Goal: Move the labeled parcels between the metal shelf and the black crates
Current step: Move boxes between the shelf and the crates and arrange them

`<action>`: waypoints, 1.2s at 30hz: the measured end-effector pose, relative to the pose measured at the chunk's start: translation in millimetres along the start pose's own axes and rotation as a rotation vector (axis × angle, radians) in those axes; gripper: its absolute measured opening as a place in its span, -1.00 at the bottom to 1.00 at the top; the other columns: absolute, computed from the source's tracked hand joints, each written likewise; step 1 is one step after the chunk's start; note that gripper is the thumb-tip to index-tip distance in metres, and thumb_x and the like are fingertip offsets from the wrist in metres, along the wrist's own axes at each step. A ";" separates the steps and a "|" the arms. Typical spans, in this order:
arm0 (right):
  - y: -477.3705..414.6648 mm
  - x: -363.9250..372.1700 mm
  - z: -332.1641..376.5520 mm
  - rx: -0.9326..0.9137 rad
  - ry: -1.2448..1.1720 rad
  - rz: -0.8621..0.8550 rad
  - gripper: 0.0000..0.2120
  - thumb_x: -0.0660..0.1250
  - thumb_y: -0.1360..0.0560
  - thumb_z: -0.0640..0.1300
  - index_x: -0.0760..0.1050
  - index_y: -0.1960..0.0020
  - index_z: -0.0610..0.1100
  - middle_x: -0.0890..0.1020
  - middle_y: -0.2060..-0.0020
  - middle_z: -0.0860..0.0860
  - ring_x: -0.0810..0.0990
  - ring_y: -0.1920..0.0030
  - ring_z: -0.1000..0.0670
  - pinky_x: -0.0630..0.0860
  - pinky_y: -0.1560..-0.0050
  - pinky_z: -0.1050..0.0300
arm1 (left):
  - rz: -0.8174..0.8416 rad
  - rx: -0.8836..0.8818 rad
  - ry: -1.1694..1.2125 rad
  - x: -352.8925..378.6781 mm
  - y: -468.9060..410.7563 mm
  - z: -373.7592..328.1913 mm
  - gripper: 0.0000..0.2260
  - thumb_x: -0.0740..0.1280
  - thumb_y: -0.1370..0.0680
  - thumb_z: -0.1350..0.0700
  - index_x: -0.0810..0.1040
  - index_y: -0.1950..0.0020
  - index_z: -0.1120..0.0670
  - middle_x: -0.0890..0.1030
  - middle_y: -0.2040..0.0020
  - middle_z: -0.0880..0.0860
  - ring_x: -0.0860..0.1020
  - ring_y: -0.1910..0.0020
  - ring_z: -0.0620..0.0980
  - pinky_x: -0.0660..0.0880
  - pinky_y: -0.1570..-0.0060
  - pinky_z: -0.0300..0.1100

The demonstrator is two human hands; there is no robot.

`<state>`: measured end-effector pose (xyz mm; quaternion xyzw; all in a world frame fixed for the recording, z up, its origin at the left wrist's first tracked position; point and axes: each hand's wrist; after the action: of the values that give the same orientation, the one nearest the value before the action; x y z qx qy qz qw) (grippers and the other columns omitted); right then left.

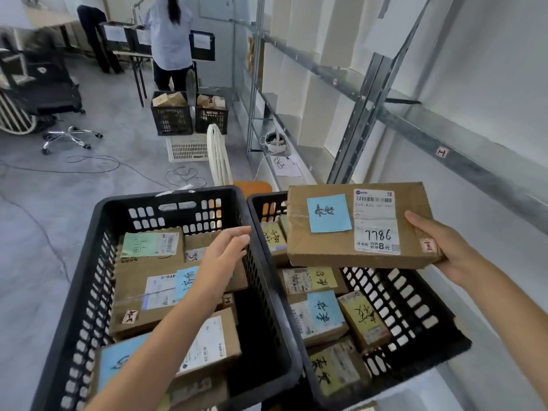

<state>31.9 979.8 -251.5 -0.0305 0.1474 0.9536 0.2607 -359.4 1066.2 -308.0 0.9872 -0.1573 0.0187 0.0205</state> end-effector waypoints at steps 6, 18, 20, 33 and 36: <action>-26.7 4.4 -34.0 0.035 0.044 0.048 -0.35 0.55 -0.29 0.08 0.51 -0.33 -0.06 0.75 -0.01 -0.07 0.74 0.02 -0.11 0.59 0.03 0.00 | -0.056 0.004 -0.022 17.7 -16.8 -0.7 -0.79 0.23 -0.64 0.05 0.57 -0.22 -0.12 0.61 -0.23 -0.10 0.54 -0.26 -0.17 0.43 -0.35 -0.08; -69.5 17.0 -82.4 0.092 0.046 0.146 -0.21 0.57 -0.27 0.08 0.42 -0.45 -0.02 0.76 0.02 -0.05 0.75 0.05 -0.10 0.63 0.06 -0.01 | -0.107 -0.003 -0.075 49.7 -35.0 -6.8 -0.77 0.23 -0.64 0.00 0.54 -0.28 -0.14 0.59 -0.25 -0.13 0.54 -0.24 -0.18 0.43 -0.25 -0.18; -77.1 20.7 -85.3 0.105 0.040 0.155 -0.21 0.57 -0.29 0.06 0.39 -0.47 0.00 0.76 0.04 -0.05 0.75 0.07 -0.10 0.62 0.08 0.00 | -0.129 0.000 -0.077 49.5 -36.6 -5.0 -0.77 0.24 -0.64 0.01 0.55 -0.27 -0.14 0.59 -0.24 -0.14 0.54 -0.25 -0.19 0.43 -0.26 -0.19; -102.5 19.5 -103.5 0.312 0.048 0.269 -0.61 0.45 -0.50 -0.04 0.54 -0.28 -0.12 0.73 -0.03 -0.18 0.72 -0.03 -0.21 0.66 0.01 -0.05 | -0.138 -0.012 -0.060 60.2 -53.1 5.6 -0.78 0.27 -0.62 0.01 0.56 -0.25 -0.16 0.60 -0.18 -0.20 0.54 -0.23 -0.22 0.45 -0.22 -0.20; -107.1 24.8 -105.8 0.300 0.079 0.259 -0.62 0.43 -0.52 -0.08 0.51 -0.31 -0.11 0.73 -0.01 -0.17 0.71 -0.04 -0.22 0.63 -0.07 -0.10 | -0.132 -0.013 -0.060 61.3 -51.8 5.0 -0.78 0.28 -0.62 0.03 0.56 -0.24 -0.14 0.61 -0.16 -0.21 0.55 -0.20 -0.26 0.46 -0.22 -0.21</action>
<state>62.8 1048.4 -384.3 -0.0093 0.3007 0.9446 0.1314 -284.8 1096.1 -312.1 0.9953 -0.0927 -0.0133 0.0234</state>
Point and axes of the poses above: each hand's wrist, its own y-axis away from the middle knuckle, its own x-axis out of the palm, z = x × y
